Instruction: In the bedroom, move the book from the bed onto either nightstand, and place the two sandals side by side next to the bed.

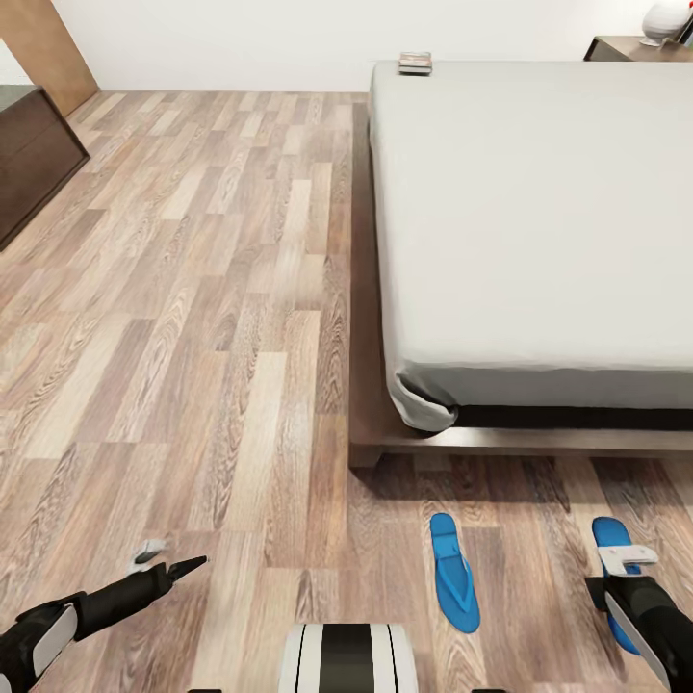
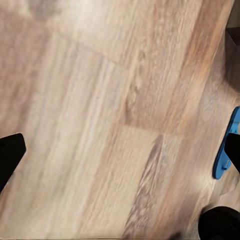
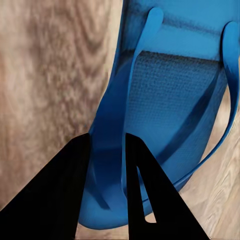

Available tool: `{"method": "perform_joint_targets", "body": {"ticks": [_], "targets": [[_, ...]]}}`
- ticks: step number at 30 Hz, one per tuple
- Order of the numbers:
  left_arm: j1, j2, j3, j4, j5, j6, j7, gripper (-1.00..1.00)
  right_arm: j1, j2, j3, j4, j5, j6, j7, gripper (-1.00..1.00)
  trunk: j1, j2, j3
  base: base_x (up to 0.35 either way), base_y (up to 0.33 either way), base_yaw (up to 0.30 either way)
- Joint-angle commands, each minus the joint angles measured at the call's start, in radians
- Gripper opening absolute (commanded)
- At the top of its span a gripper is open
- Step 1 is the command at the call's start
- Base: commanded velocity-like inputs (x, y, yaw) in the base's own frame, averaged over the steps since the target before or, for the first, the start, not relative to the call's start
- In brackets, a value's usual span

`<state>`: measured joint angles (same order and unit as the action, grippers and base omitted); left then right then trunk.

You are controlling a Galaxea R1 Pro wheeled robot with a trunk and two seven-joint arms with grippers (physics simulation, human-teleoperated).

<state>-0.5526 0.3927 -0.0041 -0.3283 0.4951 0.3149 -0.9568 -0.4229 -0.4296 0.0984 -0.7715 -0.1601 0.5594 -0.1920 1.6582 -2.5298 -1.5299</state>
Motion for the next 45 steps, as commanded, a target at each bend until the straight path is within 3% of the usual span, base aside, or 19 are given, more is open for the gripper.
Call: {"method": "perform_joint_targets", "body": {"ticks": [1,24,45], "targets": [[0.000,0.000,0.000,0.000,0.006,0.010,-0.002,1.00,0.000,-0.002,0.006,0.000,-0.009,0.004,-0.010,-1.00,0.000,0.000,-0.001,0.000,0.310,0.000],[0.000,0.000,0.000,0.001,0.006,0.010,-0.002,1.00,0.000,-0.001,0.006,0.004,-0.007,0.002,-0.009,-1.00,0.000,0.000,-0.001,0.020,0.307,0.000],[0.000,-0.005,0.001,0.028,0.007,0.009,0.001,1.00,0.000,-0.001,0.006,0.004,-0.007,0.002,-0.009,-1.00,0.000,0.000,-0.001,0.077,0.043,0.000]]}}
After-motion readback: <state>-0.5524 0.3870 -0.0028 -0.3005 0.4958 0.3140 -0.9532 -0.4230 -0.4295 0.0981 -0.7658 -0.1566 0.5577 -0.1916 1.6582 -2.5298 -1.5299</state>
